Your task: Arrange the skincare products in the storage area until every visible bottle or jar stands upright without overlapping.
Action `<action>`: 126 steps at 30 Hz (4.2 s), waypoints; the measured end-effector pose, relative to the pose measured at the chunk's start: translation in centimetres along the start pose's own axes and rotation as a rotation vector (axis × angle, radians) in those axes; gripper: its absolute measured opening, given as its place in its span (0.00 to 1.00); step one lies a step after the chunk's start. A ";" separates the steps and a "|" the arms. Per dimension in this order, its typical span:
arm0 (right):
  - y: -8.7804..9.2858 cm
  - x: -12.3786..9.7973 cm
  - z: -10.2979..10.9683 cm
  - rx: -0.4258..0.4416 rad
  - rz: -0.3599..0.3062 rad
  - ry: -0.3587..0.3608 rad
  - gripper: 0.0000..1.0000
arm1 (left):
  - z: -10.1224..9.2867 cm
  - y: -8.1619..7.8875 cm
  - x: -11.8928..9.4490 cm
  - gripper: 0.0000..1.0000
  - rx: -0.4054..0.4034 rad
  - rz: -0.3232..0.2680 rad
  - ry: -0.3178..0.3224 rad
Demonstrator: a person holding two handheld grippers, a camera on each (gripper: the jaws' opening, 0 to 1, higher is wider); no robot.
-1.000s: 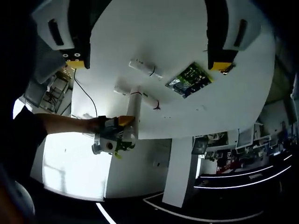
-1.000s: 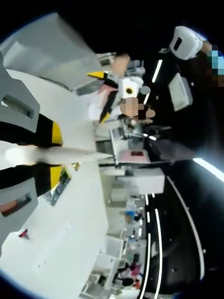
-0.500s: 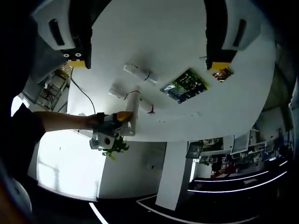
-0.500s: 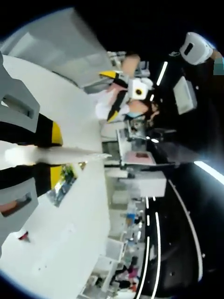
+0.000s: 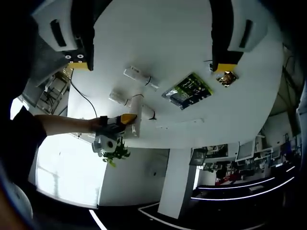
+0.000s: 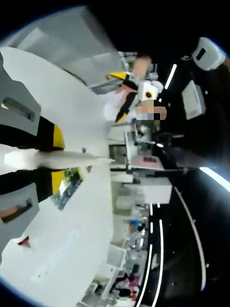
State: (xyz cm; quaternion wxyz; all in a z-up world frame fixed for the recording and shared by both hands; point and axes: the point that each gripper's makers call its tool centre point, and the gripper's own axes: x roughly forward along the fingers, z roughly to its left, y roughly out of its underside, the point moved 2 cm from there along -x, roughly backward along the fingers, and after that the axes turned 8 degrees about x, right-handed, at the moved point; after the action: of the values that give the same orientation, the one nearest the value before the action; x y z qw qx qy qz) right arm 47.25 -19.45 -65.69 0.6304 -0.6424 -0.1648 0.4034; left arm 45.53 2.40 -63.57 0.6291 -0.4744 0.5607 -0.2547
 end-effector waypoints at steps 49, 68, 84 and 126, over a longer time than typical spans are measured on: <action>-1.3 -7.9 1.5 0.161 0.079 0.345 0.55 | -1.4 -0.6 -1.5 0.96 0.012 0.002 -0.003; 0.2 -10.2 9.1 0.345 0.064 0.586 0.87 | -1.6 1.2 -5.5 0.92 -0.068 -0.011 -0.089; 2.8 -12.4 14.5 0.607 -0.083 0.694 0.98 | -2.7 1.4 -7.0 0.94 -0.081 -0.006 -0.095; 2.5 -12.5 16.6 0.623 -0.027 0.595 0.99 | -5.3 1.7 -7.8 0.97 -0.121 0.019 -0.074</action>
State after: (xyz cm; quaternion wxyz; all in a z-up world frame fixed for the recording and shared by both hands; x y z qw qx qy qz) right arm 26.67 -17.58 -62.18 0.8196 -0.5074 0.1455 0.2229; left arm 38.29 8.14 -61.00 0.6222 -0.5151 0.5558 -0.1965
